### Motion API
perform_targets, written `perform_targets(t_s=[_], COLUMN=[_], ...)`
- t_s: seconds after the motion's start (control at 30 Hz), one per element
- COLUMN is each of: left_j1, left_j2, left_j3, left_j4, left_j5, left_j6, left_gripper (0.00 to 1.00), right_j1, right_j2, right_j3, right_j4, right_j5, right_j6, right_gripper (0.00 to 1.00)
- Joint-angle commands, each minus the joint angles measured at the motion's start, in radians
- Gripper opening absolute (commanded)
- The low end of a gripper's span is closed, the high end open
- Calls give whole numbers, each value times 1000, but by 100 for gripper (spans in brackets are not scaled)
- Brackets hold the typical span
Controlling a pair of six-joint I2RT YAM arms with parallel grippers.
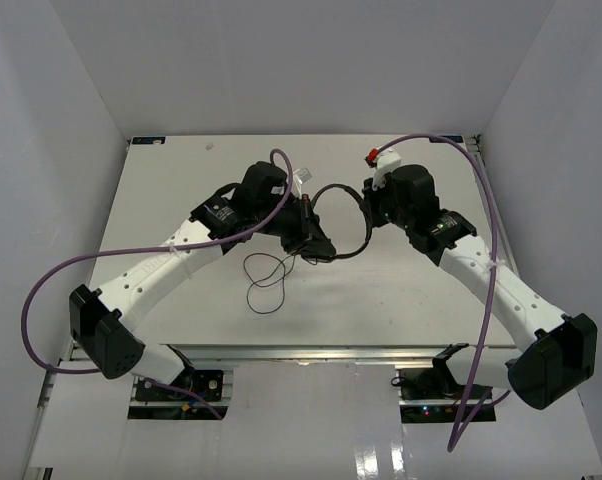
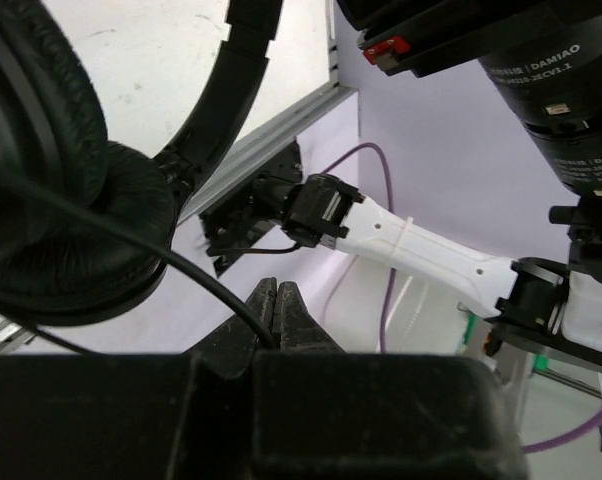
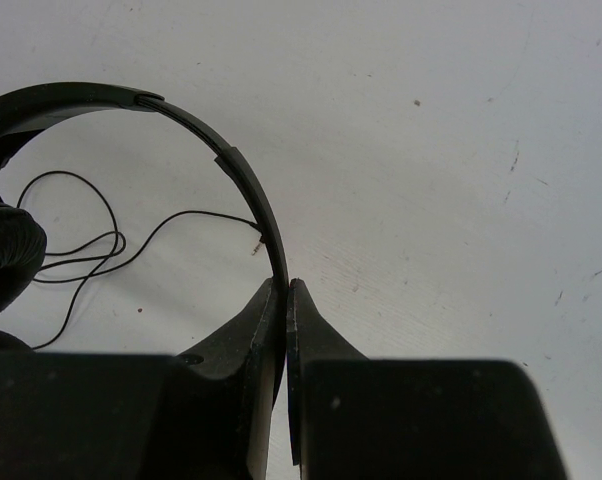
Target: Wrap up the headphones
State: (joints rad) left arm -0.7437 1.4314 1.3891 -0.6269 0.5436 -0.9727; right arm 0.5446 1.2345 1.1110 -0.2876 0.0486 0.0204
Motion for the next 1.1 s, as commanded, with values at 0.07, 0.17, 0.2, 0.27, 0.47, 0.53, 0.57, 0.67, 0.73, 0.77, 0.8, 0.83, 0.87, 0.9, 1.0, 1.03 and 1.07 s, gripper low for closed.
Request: perform_targets(t_s=[0.07, 0.17, 0.2, 0.27, 0.47, 0.53, 0.57, 0.67, 0.73, 0.77, 0.8, 0.83, 0.87, 0.9, 1.0, 1.03, 1.07], left_j1=[-2, -3, -2, -3, -2, -3, -3, -2, -2, -2, -3, -3, -2, -2, -3, -2, -2], left_j2=[26, 87, 102, 134, 207, 208, 208, 211, 213, 214, 215, 217, 220, 221, 207, 201, 196], left_j3=[135, 268, 312, 361, 446, 449, 452, 465, 469, 464, 458, 453, 448, 445, 424, 415, 406], left_j4=[-254, -390, -426, -464, -595, -615, -624, -649, -659, -659, -652, -646, -642, -634, -565, -538, -512], left_j5=[-134, -226, -246, -251, -329, -344, -350, -389, -418, -431, -434, -432, -431, -430, -360, -308, -266], left_j6=[192, 272, 296, 315, 416, 433, 439, 459, 469, 472, 473, 476, 477, 477, 463, 447, 431], left_gripper=[3, 4, 4, 4, 4, 4, 4, 4, 4, 4, 4, 4, 4, 4, 4, 4, 4], right_j1=[3, 2, 2, 2, 1, 0, 0, 1, 2, 2, 2, 2, 3, 3, 2, 3, 3], right_j2=[5, 15, 18, 23, 39, 39, 41, 55, 57, 58, 59, 59, 61, 62, 69, 75, 81], right_j3=[59, 64, 66, 71, 64, 61, 61, 69, 70, 68, 64, 62, 62, 62, 68, 71, 76], right_j4=[94, 100, 101, 105, 130, 139, 142, 141, 138, 136, 138, 139, 140, 141, 145, 146, 146], right_j5=[42, 41, 39, 37, 40, 38, 37, 18, -10, -21, -27, -29, -30, -30, -24, -23, -20], right_j6=[29, 30, 30, 26, -17, -39, -56, -88, -114, -136, -144, -148, -155, -159, -127, -109, -90], right_gripper=[8, 8, 8, 8, 8, 8, 8, 8, 8, 8, 8, 8, 8, 8, 8, 8, 8])
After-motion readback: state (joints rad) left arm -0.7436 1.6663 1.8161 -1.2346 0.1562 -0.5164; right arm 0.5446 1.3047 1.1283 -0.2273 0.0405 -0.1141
